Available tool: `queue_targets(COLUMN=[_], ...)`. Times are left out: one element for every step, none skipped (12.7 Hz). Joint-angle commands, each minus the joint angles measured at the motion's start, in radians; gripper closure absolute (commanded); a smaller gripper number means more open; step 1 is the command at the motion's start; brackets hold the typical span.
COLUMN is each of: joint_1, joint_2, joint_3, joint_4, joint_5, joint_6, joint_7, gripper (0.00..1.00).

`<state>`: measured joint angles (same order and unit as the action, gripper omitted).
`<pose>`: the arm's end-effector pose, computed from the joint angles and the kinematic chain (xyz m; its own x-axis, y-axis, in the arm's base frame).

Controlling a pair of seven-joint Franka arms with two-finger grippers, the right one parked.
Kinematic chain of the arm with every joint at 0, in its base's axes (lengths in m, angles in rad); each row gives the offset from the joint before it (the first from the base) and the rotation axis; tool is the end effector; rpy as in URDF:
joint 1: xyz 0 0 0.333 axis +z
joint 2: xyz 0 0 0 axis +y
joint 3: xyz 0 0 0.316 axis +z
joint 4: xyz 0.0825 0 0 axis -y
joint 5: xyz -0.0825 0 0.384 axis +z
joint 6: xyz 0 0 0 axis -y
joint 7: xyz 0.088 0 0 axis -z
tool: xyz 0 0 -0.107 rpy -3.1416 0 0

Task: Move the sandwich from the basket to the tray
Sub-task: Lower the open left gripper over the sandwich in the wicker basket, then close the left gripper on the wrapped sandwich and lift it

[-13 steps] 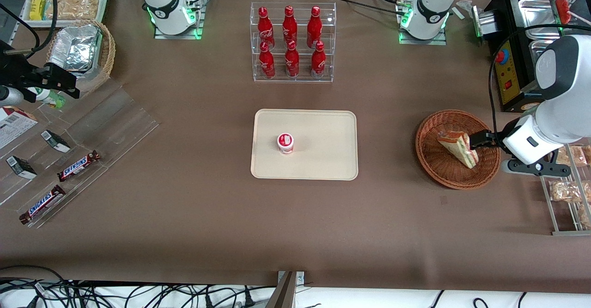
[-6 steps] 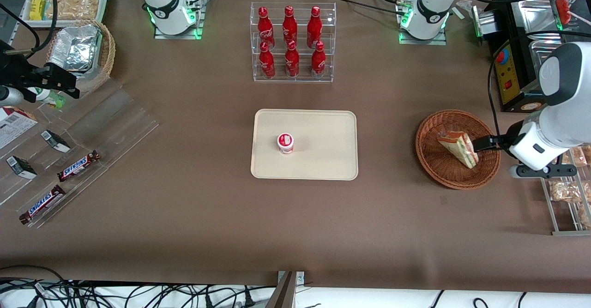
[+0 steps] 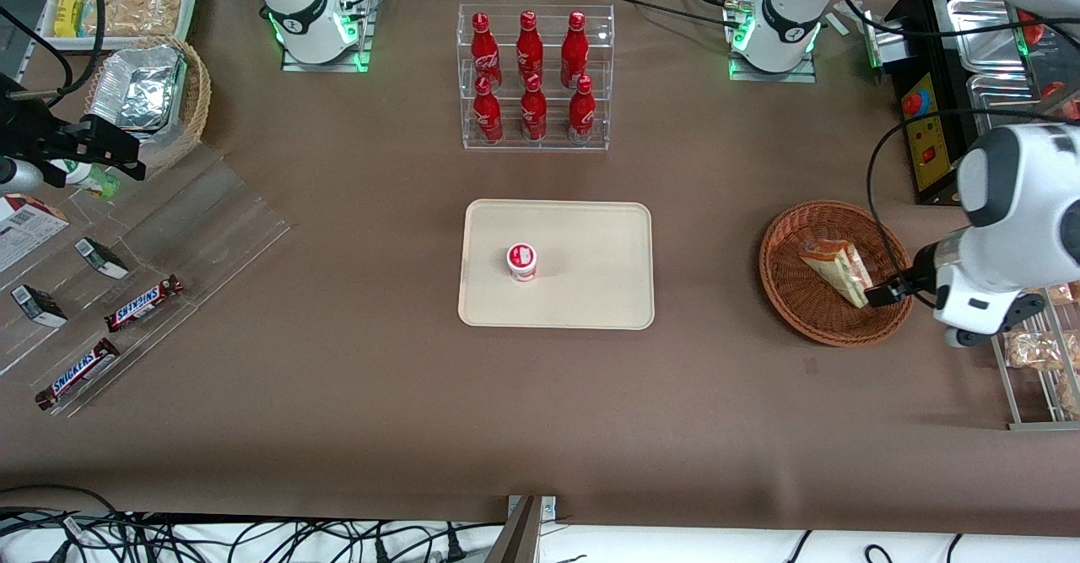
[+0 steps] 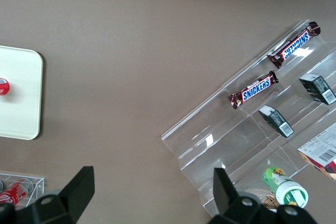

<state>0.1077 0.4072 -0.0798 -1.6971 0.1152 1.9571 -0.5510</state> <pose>0.6444 0.0303 0.3484 0.8554 0.5103 -0.0892 0.4974 -0.8571 -0.1342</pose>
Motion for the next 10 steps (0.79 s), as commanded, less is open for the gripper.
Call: queue_targets(joint_1=[0.003,0.003,0.004,0.004,0.004,0.006,0.013,0.024,0.024,0.026], joint_2=[-0.031,-0.031,-0.031,-0.034,-0.044,-0.051,-0.057,-0.059,-0.057,-0.059], joint_3=[0.002,0.002,0.003,0.003,0.005,0.005,0.005,0.002,0.002,0.002], joint_4=[-0.126,-0.159,-0.191,-0.232,-0.271,-0.312,-0.340,-0.361,-0.384,-0.398], joint_5=[0.021,0.024,0.024,0.024,0.024,0.032,0.064,0.095,0.119,0.130], joint_6=[0.092,0.124,0.158,0.196,0.231,0.265,0.288,0.307,0.325,0.335], joint_7=[-0.073,-0.108,-0.124,-0.135,-0.142,-0.148,-0.165,-0.200,-0.220,-0.230], gripper=[0.00,0.00,0.00,0.00,0.00,0.00,0.00,0.00,0.00,0.00])
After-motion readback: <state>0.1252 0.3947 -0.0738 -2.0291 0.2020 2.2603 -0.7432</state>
